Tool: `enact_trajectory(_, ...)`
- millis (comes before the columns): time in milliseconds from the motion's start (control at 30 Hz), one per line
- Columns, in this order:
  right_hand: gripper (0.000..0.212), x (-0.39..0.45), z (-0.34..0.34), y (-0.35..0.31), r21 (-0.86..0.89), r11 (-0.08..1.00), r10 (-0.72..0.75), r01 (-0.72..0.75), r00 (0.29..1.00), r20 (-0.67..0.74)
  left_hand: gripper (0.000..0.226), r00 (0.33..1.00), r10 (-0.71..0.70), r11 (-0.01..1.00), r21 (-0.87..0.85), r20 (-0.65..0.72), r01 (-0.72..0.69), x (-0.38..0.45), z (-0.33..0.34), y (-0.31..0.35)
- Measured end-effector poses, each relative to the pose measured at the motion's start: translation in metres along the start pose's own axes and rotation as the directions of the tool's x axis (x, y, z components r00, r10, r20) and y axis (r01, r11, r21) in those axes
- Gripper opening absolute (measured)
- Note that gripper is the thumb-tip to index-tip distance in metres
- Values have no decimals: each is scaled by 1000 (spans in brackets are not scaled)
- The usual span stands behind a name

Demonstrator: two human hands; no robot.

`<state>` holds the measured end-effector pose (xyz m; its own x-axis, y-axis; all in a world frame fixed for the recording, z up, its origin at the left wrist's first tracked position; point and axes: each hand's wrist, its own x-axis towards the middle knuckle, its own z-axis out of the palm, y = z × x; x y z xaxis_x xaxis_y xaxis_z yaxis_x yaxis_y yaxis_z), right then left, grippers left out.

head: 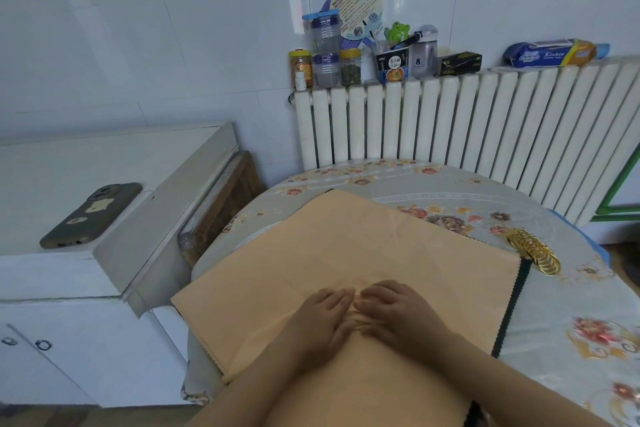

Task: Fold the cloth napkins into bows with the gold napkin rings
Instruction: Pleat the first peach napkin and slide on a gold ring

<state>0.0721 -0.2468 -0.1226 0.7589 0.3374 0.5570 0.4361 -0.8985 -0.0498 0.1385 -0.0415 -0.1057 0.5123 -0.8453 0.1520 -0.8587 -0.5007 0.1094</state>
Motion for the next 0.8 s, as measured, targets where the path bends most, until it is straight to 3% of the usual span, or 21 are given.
enact_trajectory(67, 45, 3, 0, -2, 47, 999, 19, -19, 1000, -12, 82, 998, -17, 1000, 27, 68, 15, 0, -3, 3)
enact_trajectory(233, 50, 12, -2, -9, 41, 999, 29, -26, 997, -70, 88, 999, -1, 1000, 15, 47, 0, 5, -6, 3)
enact_trajectory(333, 34, 16, -6, -11, 36, 998, 51, -49, 998, -42, 72, 999, -38, 997, -73, -28, 36, 9, 0, 0)
enact_trajectory(467, 38, 16, -5, -11, 74, 989, 131, -131, 991, 6, 42, 980, -100, 961, -273, -173, 49, 13, 9, -6)
enact_trajectory(533, 39, 15, -8, -12, 126, 968, 210, -215, 977, 46, 39, 972, -160, 931, -352, -170, 92, 15, 5, -1)
enact_trajectory(667, 61, 12, -20, -15, 209, 919, 304, -334, 938, 164, 40, 965, -203, 915, -383, -167, 126, 22, -1, 11)
enact_trajectory(800, 47, 4, -38, -8, 226, 891, 360, -394, 916, 176, 37, 970, -160, 910, -409, -184, 72, 35, -4, 24)
